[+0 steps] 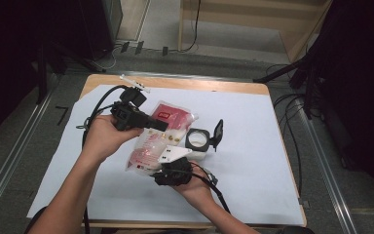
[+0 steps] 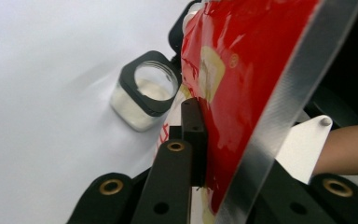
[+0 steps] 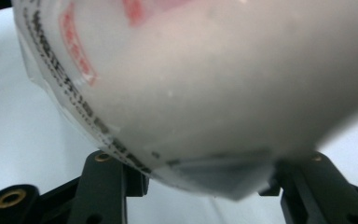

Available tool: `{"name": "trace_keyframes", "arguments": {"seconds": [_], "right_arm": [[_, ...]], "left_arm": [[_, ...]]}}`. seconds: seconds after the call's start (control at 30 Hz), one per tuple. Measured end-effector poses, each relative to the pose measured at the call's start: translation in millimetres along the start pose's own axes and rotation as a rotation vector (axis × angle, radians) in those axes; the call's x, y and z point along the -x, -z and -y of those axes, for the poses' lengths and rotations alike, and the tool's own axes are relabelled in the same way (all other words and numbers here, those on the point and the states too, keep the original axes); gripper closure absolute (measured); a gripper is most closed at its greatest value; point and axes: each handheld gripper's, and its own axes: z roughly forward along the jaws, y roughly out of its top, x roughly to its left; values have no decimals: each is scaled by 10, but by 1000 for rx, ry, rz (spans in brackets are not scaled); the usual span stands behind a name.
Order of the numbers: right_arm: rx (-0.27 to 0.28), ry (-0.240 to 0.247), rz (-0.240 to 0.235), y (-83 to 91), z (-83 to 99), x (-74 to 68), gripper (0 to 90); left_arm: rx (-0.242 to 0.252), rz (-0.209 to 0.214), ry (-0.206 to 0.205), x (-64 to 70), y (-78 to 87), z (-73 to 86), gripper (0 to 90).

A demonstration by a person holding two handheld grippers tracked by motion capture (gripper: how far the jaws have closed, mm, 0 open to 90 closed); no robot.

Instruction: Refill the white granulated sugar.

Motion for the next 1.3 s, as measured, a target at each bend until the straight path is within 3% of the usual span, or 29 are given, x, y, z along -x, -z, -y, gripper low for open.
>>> {"name": "trace_keyframes", "arguments": {"seconds": [0.17,0.67,0.87,1.07,1.17,1.3], "right_arm": [[4,7,-1,-1,-13,-8,494],[-7,-44,-8,6,-3,59,454],[-4,-67,-26,26,-3,91,465],[6,-87,-47,87,-40,138,476],[12,-124,-80,139,-64,193,479],[-6,-161,-112,171,-56,274,489]], "left_arm": [[13,-5,-5,24,23,10,900],[62,-21,-36,56,223,8,900],[108,-39,-27,-8,328,15,900],[116,-68,-25,-104,376,23,900],[124,-93,-38,-155,384,25,900],[136,-112,-23,-283,362,38,900]]}}
